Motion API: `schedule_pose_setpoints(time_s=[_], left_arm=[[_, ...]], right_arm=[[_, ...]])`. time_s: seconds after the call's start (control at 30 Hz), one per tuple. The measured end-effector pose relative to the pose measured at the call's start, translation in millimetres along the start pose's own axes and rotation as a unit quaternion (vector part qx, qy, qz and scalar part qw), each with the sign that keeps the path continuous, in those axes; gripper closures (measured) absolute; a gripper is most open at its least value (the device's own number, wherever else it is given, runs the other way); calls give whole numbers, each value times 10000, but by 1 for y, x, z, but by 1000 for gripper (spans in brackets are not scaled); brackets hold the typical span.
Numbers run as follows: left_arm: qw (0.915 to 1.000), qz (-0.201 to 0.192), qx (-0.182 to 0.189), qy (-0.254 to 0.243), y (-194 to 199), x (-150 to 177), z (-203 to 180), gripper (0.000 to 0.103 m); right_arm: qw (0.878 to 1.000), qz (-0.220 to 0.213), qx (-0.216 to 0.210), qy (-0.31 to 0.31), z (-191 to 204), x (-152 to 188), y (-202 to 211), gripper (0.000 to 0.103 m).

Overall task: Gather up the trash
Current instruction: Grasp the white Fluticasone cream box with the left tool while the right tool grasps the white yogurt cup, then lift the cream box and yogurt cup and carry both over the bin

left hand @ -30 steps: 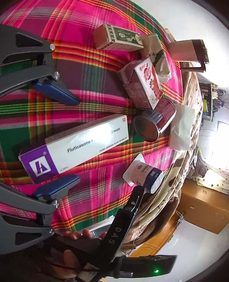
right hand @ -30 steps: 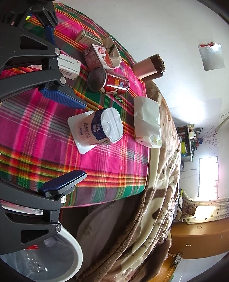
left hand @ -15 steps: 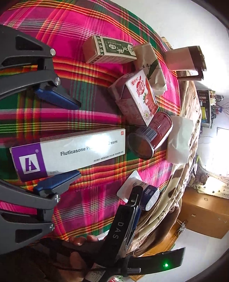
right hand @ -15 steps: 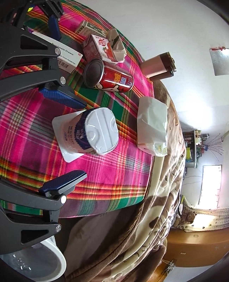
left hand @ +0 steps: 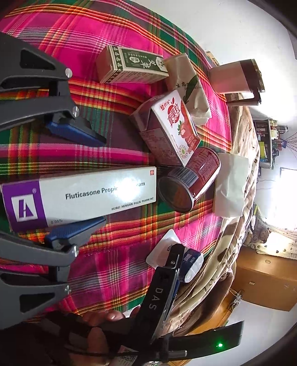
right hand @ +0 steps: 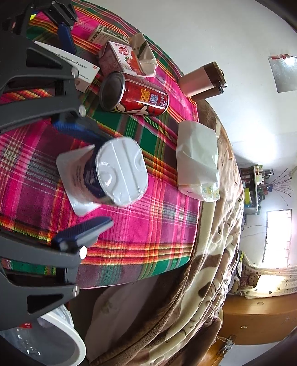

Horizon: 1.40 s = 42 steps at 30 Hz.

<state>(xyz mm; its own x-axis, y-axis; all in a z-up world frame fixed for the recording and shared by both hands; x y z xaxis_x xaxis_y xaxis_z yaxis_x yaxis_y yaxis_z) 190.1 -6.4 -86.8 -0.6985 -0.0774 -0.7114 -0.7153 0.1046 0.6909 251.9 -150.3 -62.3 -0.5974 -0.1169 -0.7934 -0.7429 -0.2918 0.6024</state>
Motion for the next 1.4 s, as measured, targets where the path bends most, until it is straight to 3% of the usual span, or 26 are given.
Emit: schedule_pose_setpoints(time_s=[0.07,0.27,0.73,1.4], left_arm=[[10000,-1,0,3,0,0,0,47],[10000,-23,-51,-24,1,-1,1,64],[9998,-174,33,79,16,-3,0,65],[9969,-653,384,-228,59,-15,-35,65]], right_arm=[[10000,-7,-5,13,0,0,0,49],[9999,-56,45,73,2,1,5,50],[9998,-194,8,-91,2,6,27,50],[9974,-611,171,-328,-13,11,83,50]])
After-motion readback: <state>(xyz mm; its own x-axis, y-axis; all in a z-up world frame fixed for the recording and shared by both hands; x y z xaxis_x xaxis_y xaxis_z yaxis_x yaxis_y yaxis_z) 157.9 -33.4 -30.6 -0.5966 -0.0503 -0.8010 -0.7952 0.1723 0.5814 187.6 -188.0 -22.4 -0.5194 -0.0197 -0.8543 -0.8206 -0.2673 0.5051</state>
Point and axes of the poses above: each gripper's, at about its wrist camera, not at the fingertips, and y roughly against the way its jaws point, z to its left, x to its underside, the point moved 6 cm from there along -y, roughly the way its jaws point, and after that the axes turned 9 degrees about -z, right-handed, at the moved point
